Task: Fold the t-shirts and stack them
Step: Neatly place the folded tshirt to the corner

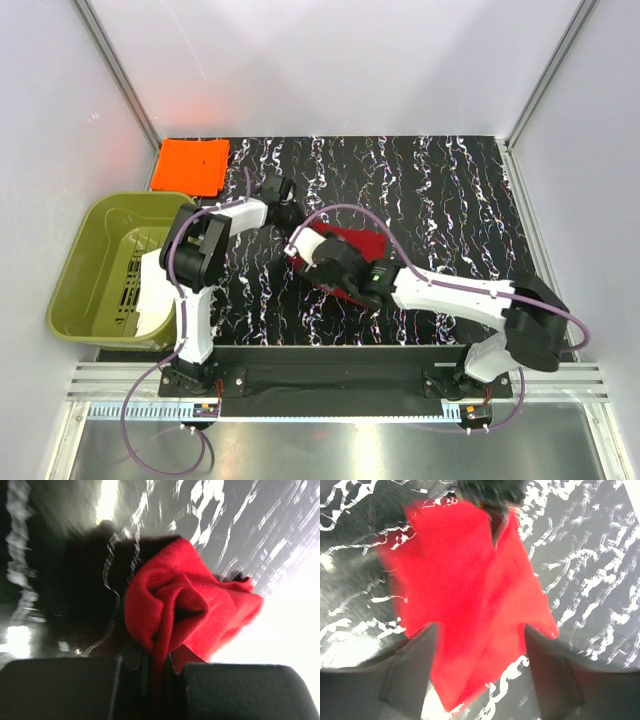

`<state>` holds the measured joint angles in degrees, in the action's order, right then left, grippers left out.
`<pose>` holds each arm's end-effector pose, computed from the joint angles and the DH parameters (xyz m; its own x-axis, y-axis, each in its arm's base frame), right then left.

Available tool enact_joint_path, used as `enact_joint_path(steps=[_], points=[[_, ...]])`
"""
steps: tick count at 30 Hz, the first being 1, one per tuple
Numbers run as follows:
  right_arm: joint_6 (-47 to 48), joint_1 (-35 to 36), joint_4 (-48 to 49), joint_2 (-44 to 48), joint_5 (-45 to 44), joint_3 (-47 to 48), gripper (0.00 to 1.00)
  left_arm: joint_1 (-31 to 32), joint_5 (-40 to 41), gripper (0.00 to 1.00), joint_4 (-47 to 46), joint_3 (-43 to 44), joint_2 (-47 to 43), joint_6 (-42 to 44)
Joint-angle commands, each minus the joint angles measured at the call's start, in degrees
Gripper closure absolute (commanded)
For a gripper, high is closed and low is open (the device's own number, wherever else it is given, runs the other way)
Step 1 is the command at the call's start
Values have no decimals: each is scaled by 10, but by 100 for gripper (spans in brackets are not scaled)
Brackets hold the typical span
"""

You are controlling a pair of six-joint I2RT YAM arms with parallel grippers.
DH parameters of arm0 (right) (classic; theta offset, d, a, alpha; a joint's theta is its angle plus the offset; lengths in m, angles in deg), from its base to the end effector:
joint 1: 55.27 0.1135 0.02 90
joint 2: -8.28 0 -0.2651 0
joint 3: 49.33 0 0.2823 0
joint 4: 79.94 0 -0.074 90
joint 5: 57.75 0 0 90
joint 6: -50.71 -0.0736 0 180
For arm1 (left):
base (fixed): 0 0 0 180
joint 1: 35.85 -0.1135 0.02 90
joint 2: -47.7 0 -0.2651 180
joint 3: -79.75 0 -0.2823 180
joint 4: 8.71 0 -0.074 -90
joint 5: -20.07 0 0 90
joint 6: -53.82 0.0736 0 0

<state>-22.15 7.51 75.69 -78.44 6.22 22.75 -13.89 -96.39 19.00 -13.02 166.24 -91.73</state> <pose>0.2057 0.3292 0.2186 -0.0856 -0.7454 -0.6611 -0.6994 0.5176 -0.4930 0.4142 -0.2024 0.0797 -0.9013 -0.4326 0.0238 -0.3460 0.6856 -0.6406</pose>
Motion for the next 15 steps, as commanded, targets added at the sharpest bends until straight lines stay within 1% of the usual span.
enact_joint_path(steps=[1,3,4,5,7,9,10,11,12,13,14,15], points=[[-90,-13,-26,74,-32,-4,18,-17,112,100,79,54,-22,123],[-133,-21,-61,112,-55,-4,6,-19,148,100,139,105,-31,162],[-168,-26,-99,124,-61,-3,0,-20,169,100,154,120,-31,200],[-194,-26,-119,145,-68,-2,0,-22,183,100,167,147,-33,215],[-244,-26,-174,160,-72,2,0,-23,210,100,192,167,-40,260],[-277,-27,-200,178,-77,4,0,-24,236,100,214,195,-44,286],[-302,-27,-217,183,-77,2,0,-24,256,100,216,205,-45,317],[-312,-26,-224,192,-73,2,0,-25,263,100,223,227,-45,331],[-323,-27,-231,197,-71,-2,0,-26,300,100,230,238,-44,345],[-336,-27,-236,200,-69,-6,0,-27,309,100,231,250,-38,378],[-341,-27,-236,206,-67,-12,0,-29,320,100,235,280,-33,394],[-345,-27,-234,210,-65,-27,0,-31,349,100,244,297,-27,408]])
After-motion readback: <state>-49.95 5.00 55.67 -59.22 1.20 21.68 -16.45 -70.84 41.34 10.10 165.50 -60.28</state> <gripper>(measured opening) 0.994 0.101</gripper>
